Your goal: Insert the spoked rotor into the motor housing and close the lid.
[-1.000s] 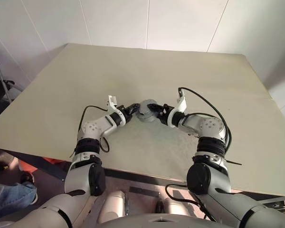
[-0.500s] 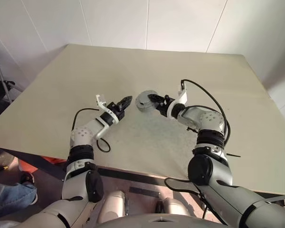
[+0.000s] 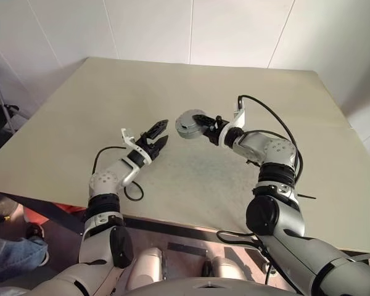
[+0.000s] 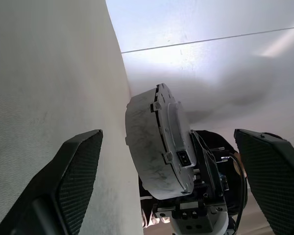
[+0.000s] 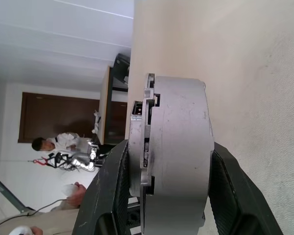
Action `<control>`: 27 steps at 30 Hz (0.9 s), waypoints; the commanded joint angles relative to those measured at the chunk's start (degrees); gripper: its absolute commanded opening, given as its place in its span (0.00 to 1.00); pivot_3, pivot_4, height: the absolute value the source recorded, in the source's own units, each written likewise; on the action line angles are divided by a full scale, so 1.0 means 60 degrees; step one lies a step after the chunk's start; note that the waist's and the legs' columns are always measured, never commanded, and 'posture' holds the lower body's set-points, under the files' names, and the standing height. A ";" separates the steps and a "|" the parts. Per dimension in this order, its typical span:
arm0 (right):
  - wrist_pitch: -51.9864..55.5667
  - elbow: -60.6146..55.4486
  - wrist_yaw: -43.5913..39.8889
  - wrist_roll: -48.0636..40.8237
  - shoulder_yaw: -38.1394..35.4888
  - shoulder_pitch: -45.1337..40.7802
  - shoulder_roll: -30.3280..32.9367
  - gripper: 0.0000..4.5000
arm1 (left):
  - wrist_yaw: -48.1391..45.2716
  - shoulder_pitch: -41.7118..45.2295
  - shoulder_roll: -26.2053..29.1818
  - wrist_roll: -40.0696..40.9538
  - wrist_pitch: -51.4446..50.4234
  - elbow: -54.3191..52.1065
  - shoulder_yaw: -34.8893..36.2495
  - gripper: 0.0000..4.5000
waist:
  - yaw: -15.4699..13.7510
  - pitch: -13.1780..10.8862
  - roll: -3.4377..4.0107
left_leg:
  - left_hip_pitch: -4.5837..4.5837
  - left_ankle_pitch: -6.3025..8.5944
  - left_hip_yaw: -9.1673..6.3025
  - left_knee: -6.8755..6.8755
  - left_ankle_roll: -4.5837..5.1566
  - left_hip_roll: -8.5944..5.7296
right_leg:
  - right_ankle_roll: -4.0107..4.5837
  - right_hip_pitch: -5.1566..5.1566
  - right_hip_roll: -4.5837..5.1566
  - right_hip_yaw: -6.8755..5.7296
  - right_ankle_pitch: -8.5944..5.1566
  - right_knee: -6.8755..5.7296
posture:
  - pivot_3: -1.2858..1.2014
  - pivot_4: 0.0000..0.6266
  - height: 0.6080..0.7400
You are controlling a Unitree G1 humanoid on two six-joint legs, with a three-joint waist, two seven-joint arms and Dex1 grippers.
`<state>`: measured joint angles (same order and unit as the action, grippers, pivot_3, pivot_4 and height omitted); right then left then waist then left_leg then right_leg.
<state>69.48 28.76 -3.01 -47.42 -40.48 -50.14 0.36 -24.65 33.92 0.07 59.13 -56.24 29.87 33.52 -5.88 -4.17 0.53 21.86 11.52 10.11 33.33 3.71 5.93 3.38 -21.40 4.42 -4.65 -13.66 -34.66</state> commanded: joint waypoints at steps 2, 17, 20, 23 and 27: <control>0.0282 -0.0773 -0.0060 -0.0951 0.0035 -0.0494 -0.0104 0.47 | -0.0004 0.0223 0.0072 0.0790 -0.0707 0.0083 0.0176 1.00 | -0.0002 0.0000 -0.0001 | 0.0001 0.0000 0.0000 0.0000 0.0000 0.0000 | 0.0000 0.0000 0.0000 0.0000 0.0000 0.0000 | 0.52 0.00 1.00; 0.0987 -0.2015 0.0135 -0.1988 0.0474 -0.0074 -0.0446 0.47 | -0.0207 0.1012 -0.0242 0.1187 -0.0812 0.0806 0.0082 1.00 | -0.0023 -0.0011 -0.0013 | -0.0001 -0.0005 -0.0001 0.0000 -0.0011 0.0000 | -0.0003 0.0002 0.0000 0.0001 0.0001 -0.0001 | 0.52 0.00 1.00; 0.0953 -0.2054 0.0157 -0.2022 0.0583 0.0028 -0.0435 0.47 | -0.0295 0.1101 -0.0281 0.1177 -0.0861 0.0801 0.0009 1.00 | -0.0025 -0.0012 -0.0015 | -0.0001 -0.0006 -0.0001 -0.0001 -0.0013 0.0000 | -0.0003 0.0002 0.0000 0.0001 0.0001 -0.0001 | 0.52 0.00 1.00; 0.0894 -0.2050 0.0167 -0.2046 0.0659 0.0072 -0.0415 0.47 | -0.0334 0.1114 -0.0250 0.1089 -0.0826 0.0841 -0.0055 1.00 | -0.0023 -0.0012 -0.0015 | -0.0001 -0.0007 -0.0001 -0.0001 -0.0015 0.0000 | -0.0003 0.0002 0.0000 0.0001 0.0001 -0.0001 | 0.52 0.00 1.00; 0.0816 -0.2049 0.0239 -0.2056 0.0699 0.0072 -0.0414 0.47 | -0.0380 0.1064 -0.0210 0.0877 -0.0619 0.0779 -0.0225 1.00 | -0.0022 -0.0012 -0.0015 | -0.0001 -0.0009 -0.0002 -0.0001 -0.0019 0.0000 | -0.0004 0.0001 0.0000 0.0001 0.0001 -0.0001 | 0.52 0.00 1.00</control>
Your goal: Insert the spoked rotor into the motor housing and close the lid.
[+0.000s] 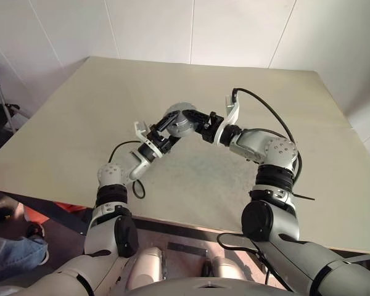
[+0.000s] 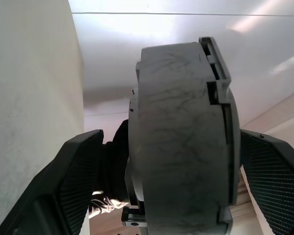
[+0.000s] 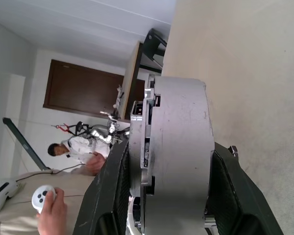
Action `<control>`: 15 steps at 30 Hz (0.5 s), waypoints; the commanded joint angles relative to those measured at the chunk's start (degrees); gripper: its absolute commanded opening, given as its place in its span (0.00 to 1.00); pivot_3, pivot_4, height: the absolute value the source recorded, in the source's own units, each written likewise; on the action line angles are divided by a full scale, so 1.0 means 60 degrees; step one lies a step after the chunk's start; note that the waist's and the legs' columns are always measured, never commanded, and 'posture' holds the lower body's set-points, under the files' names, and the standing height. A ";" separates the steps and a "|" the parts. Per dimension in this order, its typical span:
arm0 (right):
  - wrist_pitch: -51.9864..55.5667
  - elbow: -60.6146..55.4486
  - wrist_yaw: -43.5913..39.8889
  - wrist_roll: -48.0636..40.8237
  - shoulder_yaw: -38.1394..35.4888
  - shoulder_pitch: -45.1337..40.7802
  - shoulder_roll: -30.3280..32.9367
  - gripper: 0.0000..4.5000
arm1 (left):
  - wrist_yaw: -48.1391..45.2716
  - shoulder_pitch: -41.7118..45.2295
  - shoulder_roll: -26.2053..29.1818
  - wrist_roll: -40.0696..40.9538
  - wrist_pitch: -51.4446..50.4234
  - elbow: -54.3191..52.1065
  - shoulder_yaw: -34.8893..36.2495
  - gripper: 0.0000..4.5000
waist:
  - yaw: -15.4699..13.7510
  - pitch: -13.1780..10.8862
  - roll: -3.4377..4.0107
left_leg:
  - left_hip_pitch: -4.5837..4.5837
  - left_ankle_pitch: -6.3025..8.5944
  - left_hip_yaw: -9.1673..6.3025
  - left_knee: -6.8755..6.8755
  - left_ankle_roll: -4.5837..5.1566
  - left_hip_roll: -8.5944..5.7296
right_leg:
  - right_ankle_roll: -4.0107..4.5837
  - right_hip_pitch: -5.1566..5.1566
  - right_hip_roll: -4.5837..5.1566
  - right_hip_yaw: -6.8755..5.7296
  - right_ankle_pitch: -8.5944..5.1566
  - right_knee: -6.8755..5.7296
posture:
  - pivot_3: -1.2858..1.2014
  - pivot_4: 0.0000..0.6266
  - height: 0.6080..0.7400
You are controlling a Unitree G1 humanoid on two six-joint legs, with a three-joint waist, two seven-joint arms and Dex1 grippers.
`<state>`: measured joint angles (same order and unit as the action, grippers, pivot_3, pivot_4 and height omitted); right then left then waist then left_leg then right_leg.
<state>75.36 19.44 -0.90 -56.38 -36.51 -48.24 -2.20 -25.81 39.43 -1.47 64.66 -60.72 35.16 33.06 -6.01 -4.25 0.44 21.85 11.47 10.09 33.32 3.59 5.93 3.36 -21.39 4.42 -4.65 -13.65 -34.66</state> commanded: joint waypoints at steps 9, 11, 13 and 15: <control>-0.0342 -0.0376 -0.0136 -0.0509 0.0180 -0.0237 0.0113 0.47 | -0.0251 0.0062 0.0094 -0.0008 0.0269 -0.0165 -0.0120 0.49 | -0.0002 -0.0006 -0.0004 | 0.0002 -0.0001 0.0000 0.0000 -0.0002 0.0000 | -0.0001 -0.0002 0.0000 0.0000 0.0000 -0.0001 | 0.52 0.00 1.00; -0.0389 -0.0374 -0.0144 -0.0498 0.0212 -0.0234 0.0132 0.47 | -0.0233 0.0073 0.0095 0.0004 0.0294 -0.0136 -0.0135 0.49 | -0.0001 -0.0006 -0.0004 | 0.0000 -0.0001 0.0000 -0.0001 -0.0002 0.0000 | 0.0000 0.0000 0.0000 0.0000 0.0000 -0.0001 | 0.52 0.00 1.00; -0.0480 -0.0382 -0.0152 -0.0420 0.0275 -0.0216 0.0149 0.47 | -0.0192 0.0095 0.0092 -0.0034 0.0351 -0.0063 -0.0153 0.49 | 0.0001 -0.0006 -0.0005 | 0.0000 -0.0001 0.0000 -0.0001 -0.0002 0.0000 | -0.0001 0.0001 0.0000 0.0000 0.0000 -0.0001 | 0.52 0.00 1.00; -0.0714 -0.0436 -0.0245 -0.0221 0.0448 -0.0149 0.0198 0.47 | -0.0182 0.0120 0.0086 -0.0084 0.0417 -0.0004 -0.0182 0.49 | -0.0001 -0.0006 -0.0005 | 0.0000 -0.0001 0.0000 0.0000 -0.0002 0.0000 | 0.0000 0.0000 0.0000 0.0000 0.0000 -0.0001 | 0.52 0.00 1.00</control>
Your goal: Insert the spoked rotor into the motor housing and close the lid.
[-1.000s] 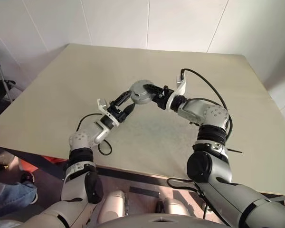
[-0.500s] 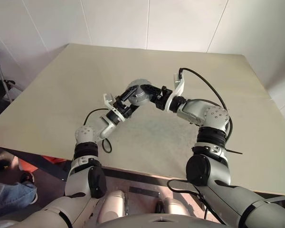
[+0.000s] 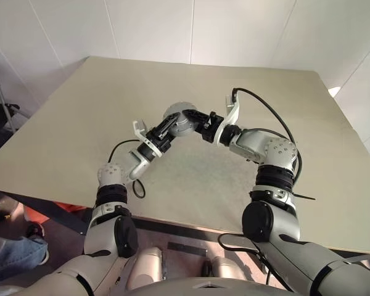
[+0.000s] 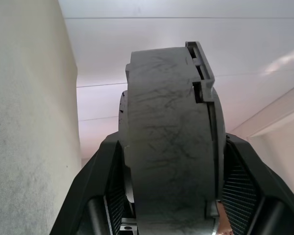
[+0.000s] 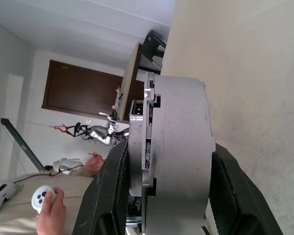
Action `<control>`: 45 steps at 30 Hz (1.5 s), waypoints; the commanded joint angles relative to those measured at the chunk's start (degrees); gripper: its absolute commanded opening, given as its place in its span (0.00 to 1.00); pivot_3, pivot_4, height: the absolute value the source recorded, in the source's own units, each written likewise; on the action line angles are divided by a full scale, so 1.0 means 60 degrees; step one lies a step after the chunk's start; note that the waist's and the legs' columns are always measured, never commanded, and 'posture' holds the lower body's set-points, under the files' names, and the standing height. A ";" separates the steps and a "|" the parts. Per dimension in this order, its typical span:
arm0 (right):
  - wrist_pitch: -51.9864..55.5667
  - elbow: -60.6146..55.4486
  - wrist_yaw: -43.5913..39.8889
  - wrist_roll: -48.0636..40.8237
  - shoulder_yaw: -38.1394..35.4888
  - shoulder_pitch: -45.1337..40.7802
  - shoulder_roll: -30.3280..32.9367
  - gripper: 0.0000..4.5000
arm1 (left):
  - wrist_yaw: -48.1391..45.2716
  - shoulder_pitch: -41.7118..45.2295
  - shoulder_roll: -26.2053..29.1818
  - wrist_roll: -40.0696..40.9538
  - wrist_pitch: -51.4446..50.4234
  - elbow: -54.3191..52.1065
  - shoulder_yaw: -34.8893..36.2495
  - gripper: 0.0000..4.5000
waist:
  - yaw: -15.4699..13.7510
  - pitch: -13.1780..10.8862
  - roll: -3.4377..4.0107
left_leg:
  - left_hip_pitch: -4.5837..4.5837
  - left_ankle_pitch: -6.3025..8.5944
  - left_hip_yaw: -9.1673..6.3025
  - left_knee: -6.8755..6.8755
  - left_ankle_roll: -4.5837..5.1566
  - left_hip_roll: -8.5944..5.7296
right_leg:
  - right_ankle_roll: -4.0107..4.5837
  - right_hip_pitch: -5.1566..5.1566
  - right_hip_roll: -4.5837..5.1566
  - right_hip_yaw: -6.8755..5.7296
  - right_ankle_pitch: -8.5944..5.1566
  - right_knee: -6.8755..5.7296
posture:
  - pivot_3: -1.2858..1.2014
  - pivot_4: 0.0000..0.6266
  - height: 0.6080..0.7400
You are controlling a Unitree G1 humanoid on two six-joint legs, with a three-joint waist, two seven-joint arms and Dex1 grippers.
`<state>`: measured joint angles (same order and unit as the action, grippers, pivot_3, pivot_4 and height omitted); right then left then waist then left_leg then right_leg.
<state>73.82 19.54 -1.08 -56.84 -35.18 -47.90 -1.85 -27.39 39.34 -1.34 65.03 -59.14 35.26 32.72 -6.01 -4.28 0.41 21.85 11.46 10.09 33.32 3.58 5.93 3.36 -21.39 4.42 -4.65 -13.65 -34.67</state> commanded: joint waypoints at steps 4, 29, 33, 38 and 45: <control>-0.1140 -0.0652 -0.0493 0.0182 0.0604 -0.0020 0.0223 0.75 | 0.0059 0.0159 0.0071 -0.0219 0.0291 0.0031 -0.0175 0.49 | -0.0008 -0.0001 -0.0001 | 0.0000 0.0000 0.0000 0.0000 -0.0001 0.0000 | -0.0001 0.0002 0.0000 0.0001 0.0000 0.0000 | 0.52 0.00 1.00; -0.3318 -0.0054 -0.0744 0.1733 0.1683 0.0285 0.0883 1.00 | 0.1765 0.0140 0.1250 -0.1522 0.3805 0.1200 0.1114 0.49 | 0.0010 -0.0016 -0.0028 | 0.0002 0.0001 -0.0003 0.0011 0.0004 0.0001 | -0.0001 0.0009 -0.0001 0.0000 0.0000 -0.0004 | 0.52 0.00 1.00; -0.3351 0.0040 -0.0776 0.1838 0.1781 0.0288 0.0887 1.00 | 0.2005 0.0172 0.1333 -0.1696 0.4030 0.1525 0.1179 0.49 | 0.0020 -0.0016 -0.0028 | -0.0010 -0.0005 -0.0003 0.0012 -0.0004 0.0002 | 0.0000 0.0013 -0.0001 0.0003 0.0000 -0.0013 | 0.52 0.00 1.00; -0.3352 0.0194 -0.0821 0.1962 0.1848 0.0295 0.0908 1.00 | 0.1848 -0.0017 0.1568 -0.1862 0.4189 0.1394 0.1170 0.71 | 0.0065 -0.0016 -0.0027 | -0.0023 -0.0011 -0.0003 0.0009 -0.0015 0.0004 | 0.0001 0.0019 -0.0001 0.0003 -0.0001 -0.0018 | 0.52 0.00 1.00; -0.3286 0.0613 -0.0840 0.2070 0.1941 0.0186 0.1019 1.00 | 0.1078 -0.0217 0.2079 -0.1223 0.3599 0.0599 0.1480 1.00 | 0.0144 -0.0019 -0.0034 | -0.0066 -0.0027 0.0000 0.0008 -0.0040 0.0012 | 0.0005 0.0050 -0.0007 0.0009 -0.0001 -0.0022 | 0.52 0.00 1.00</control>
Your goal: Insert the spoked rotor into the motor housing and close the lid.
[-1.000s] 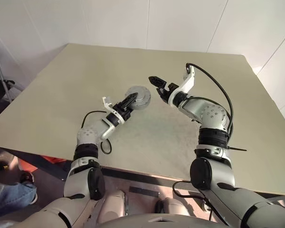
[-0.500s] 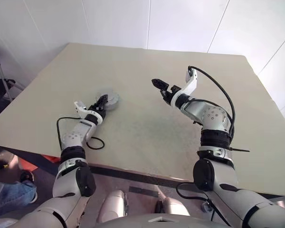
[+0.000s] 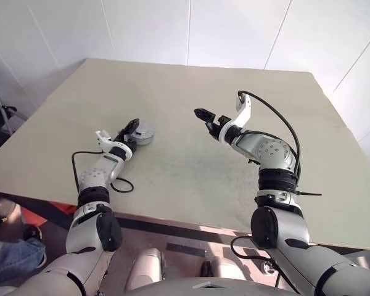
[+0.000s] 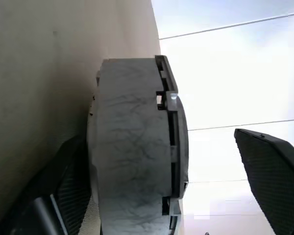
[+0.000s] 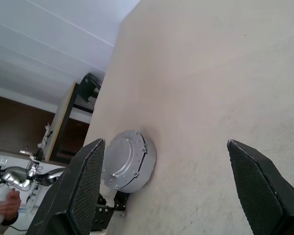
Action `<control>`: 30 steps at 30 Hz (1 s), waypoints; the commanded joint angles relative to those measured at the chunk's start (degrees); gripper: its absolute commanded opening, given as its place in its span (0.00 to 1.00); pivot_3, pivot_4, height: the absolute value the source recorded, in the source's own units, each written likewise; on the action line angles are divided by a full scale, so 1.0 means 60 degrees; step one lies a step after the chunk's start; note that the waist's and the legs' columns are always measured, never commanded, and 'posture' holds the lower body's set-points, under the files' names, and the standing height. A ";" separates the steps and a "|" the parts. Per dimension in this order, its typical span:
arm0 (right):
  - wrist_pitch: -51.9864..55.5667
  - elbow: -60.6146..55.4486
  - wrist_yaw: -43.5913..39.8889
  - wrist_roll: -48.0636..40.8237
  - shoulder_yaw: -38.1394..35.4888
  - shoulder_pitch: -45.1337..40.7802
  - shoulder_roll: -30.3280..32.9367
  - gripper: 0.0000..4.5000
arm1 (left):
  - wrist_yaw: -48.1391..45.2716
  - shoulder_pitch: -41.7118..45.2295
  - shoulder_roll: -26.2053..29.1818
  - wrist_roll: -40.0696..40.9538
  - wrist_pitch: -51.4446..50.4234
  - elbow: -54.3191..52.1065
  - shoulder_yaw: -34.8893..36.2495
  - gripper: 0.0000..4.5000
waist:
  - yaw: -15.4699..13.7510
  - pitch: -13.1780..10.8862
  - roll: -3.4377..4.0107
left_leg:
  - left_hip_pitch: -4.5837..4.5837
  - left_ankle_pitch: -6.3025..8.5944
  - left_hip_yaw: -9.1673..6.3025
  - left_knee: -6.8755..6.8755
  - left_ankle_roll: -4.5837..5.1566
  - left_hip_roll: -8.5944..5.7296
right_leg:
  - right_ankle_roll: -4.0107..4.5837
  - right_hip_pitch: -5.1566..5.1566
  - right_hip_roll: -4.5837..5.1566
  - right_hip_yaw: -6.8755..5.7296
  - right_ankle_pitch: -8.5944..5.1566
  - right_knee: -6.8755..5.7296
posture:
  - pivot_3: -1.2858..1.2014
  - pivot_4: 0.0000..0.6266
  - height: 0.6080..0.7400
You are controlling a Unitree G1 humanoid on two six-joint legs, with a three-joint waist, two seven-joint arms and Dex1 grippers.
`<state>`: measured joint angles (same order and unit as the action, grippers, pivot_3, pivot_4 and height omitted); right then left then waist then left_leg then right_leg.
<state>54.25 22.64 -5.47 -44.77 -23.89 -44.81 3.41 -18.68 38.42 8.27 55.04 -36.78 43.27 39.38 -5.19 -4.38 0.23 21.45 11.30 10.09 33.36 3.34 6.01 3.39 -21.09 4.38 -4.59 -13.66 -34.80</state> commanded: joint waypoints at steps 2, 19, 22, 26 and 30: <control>-0.0039 0.0260 -0.0153 0.0118 0.0107 -0.0370 0.0189 1.00 | -0.0522 -0.0136 0.0672 0.0582 -0.0285 -0.0900 0.0425 1.00 | -0.0032 -0.0004 -0.0007 | 0.0007 -0.0003 0.0000 -0.0002 -0.0004 0.0003 | 0.0003 -0.0009 -0.0003 -0.0001 -0.0001 -0.0003 | 0.52 0.00 1.00; -0.0867 -0.0682 -0.1823 0.1048 0.1404 -0.0096 0.0654 1.00 | -0.1408 -0.0445 0.1420 0.0777 -0.0845 -0.2458 0.0044 1.00 | -0.0092 -0.0007 -0.0014 | 0.0022 0.0003 -0.0001 -0.0002 0.0004 0.0001 | 0.0007 -0.0012 -0.0003 -0.0003 -0.0004 0.0003 | 0.52 0.00 1.00; -0.1762 -0.1396 -0.2504 0.1636 0.1985 0.0205 0.1029 1.00 | -0.1529 -0.0407 0.1272 0.0404 -0.0561 -0.3003 -0.0483 1.00 | -0.0117 -0.0010 -0.0020 | 0.0023 0.0004 -0.0001 -0.0002 0.0005 0.0001 | 0.0005 -0.0010 -0.0003 -0.0003 -0.0004 0.0005 | 0.52 0.00 1.00; -0.4674 -0.2188 -0.3355 0.3866 0.3399 0.1225 0.2142 1.00 | -0.1181 -0.1168 0.0909 -0.3055 0.1479 -0.4598 -0.3668 1.00 | -0.0279 -0.0008 -0.0036 | 0.0022 0.0004 -0.0006 0.0002 0.0006 0.0000 | -0.0013 0.0009 -0.0002 -0.0003 0.0002 0.0018 | 0.52 0.00 1.00; -0.5794 -0.1759 -0.4486 0.4740 0.3874 0.1975 0.3325 1.00 | -0.1843 -0.1818 0.0481 -0.4408 0.2870 -0.5280 -0.5325 1.00 | -0.0322 -0.0011 -0.0040 | 0.0020 0.0016 -0.0006 0.0017 0.0026 -0.0004 | -0.0064 0.0018 -0.0001 0.0002 0.0010 0.0021 | 0.52 0.00 1.00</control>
<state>22.90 12.36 -29.52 -17.99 -0.71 -32.96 21.31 -27.53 27.01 10.48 30.62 -22.06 15.60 9.51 -7.12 -4.45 -0.01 21.60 11.40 10.06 33.48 3.50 5.99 3.01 -21.02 4.37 -4.58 -13.59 -34.70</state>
